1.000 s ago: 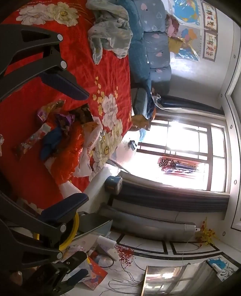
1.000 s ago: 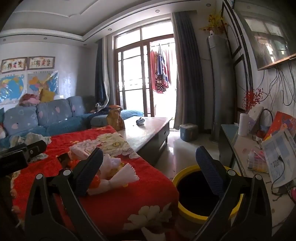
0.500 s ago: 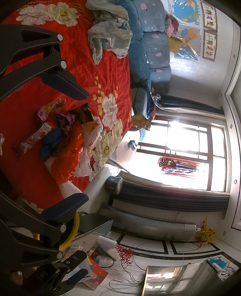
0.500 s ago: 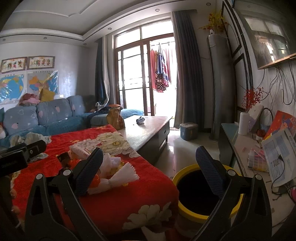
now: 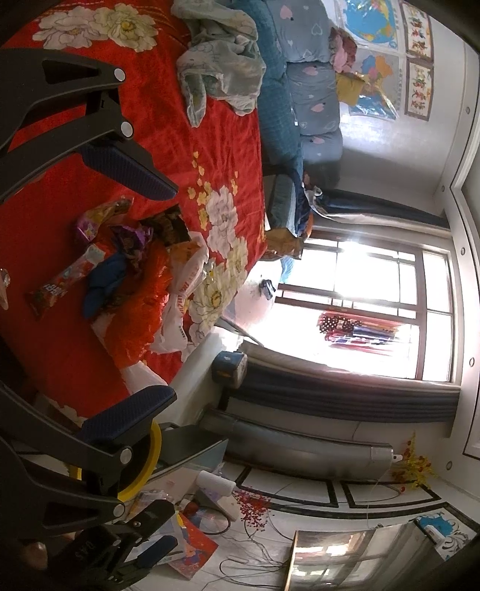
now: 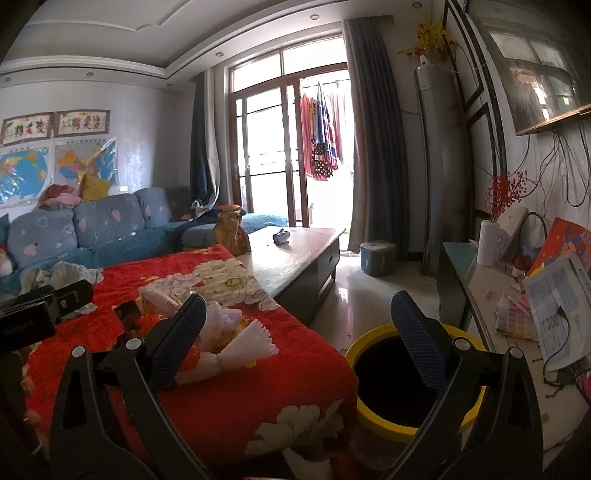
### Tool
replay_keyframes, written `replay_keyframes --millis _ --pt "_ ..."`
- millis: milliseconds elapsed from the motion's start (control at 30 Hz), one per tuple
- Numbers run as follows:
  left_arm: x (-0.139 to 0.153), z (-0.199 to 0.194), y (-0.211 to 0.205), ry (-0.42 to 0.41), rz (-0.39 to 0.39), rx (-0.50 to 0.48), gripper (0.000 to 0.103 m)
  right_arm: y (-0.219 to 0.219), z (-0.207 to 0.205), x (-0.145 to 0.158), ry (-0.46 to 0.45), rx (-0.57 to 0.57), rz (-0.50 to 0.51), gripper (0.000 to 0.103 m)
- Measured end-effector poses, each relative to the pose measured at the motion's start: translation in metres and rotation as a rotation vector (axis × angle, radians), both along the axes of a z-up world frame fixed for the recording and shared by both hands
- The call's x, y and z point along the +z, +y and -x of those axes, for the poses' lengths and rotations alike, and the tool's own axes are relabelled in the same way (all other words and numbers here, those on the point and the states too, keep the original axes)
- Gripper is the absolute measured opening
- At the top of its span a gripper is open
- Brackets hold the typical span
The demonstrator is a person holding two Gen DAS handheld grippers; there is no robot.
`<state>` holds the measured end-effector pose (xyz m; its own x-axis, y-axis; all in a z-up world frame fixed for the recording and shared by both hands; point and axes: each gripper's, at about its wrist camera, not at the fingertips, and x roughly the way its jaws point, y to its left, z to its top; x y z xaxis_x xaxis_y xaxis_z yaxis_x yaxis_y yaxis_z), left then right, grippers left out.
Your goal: Collect trash
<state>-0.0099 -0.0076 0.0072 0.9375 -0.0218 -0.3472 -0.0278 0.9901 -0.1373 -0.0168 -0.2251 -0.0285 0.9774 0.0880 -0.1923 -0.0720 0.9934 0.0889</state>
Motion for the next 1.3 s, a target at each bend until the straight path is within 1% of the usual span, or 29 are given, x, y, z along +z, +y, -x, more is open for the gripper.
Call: replay_keyframes --millis 133,267,367,467,700,833,933,1033,1133,1233,1300 --pt "-0.008 -0.006 0.001 0.019 0.001 -0.011 0.097 0.002 0.001 -0.002 0.006 0.002 0.003 0.092" --pt "-0.015 -0.016 0.002 0.064 0.005 -0.023 0.097 0.000 0.000 -0.006 0.026 0.005 -0.001 0.092" --pt "-0.018 -0.026 0.006 0.081 0.000 -0.010 0.097 0.000 -0.006 -0.009 0.047 0.012 -0.002 0.092" --pt "-0.019 -0.037 0.016 0.094 0.014 0.016 0.097 0.001 -0.011 -0.008 0.063 0.028 -0.001 0.092" --pt "-0.019 -0.054 0.048 0.111 0.057 0.092 0.097 0.025 -0.025 -0.006 0.099 0.134 0.023 0.092" --pt "-0.019 -0.060 0.068 0.118 0.072 0.139 0.097 0.047 -0.033 -0.009 0.127 0.212 0.040 0.092" --pt "-0.019 -0.064 0.082 0.122 0.088 0.156 0.097 0.067 -0.038 -0.012 0.152 0.275 0.059 0.092" --pt "-0.022 -0.068 0.097 0.125 0.108 0.144 0.097 0.089 -0.045 -0.017 0.177 0.339 0.095 0.092" --pt "-0.028 -0.073 0.112 0.127 0.148 0.096 0.097 0.100 -0.049 -0.020 0.195 0.375 0.118 0.092" --pt "-0.036 -0.085 0.117 0.164 0.121 0.063 0.097 0.108 -0.059 -0.024 0.228 0.415 0.150 0.092" --pt "-0.044 -0.094 0.118 0.198 0.116 0.027 0.097 0.112 -0.065 -0.027 0.249 0.431 0.172 0.089"
